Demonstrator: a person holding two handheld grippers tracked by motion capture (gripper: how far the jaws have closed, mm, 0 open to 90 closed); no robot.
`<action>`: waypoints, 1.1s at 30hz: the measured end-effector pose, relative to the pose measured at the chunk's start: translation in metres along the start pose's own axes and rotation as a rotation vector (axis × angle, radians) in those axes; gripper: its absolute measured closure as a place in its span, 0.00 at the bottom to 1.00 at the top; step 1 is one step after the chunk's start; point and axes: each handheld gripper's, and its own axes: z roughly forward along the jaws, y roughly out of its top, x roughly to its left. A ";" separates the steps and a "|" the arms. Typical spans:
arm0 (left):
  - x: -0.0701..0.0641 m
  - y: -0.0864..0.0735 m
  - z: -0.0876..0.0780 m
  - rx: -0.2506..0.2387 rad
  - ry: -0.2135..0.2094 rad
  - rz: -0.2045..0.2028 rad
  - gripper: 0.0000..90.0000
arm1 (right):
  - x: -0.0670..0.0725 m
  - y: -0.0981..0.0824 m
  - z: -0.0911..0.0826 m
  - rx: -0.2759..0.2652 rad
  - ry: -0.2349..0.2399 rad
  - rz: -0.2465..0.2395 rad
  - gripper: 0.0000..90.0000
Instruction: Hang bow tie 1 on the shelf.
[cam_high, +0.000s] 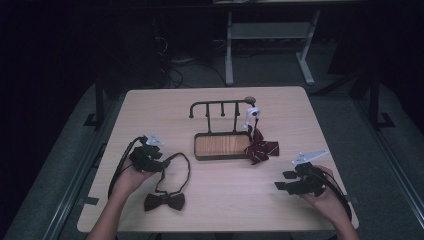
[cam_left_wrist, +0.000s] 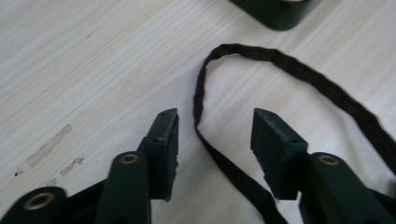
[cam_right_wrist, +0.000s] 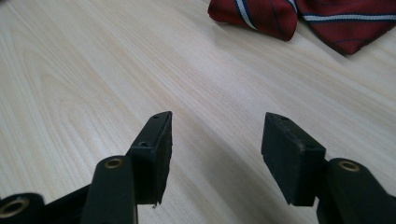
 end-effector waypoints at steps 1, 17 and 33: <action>0.002 0.002 0.002 0.015 -0.005 -0.006 0.62 | 0.000 -0.001 0.000 -0.012 0.005 0.007 0.48; 0.014 0.015 0.029 0.126 -0.024 0.003 0.82 | 0.001 -0.003 0.001 -0.024 0.012 -0.018 0.49; 0.017 0.015 0.032 0.140 -0.043 0.015 0.99 | 0.004 -0.002 -0.001 -0.047 0.020 -0.016 0.50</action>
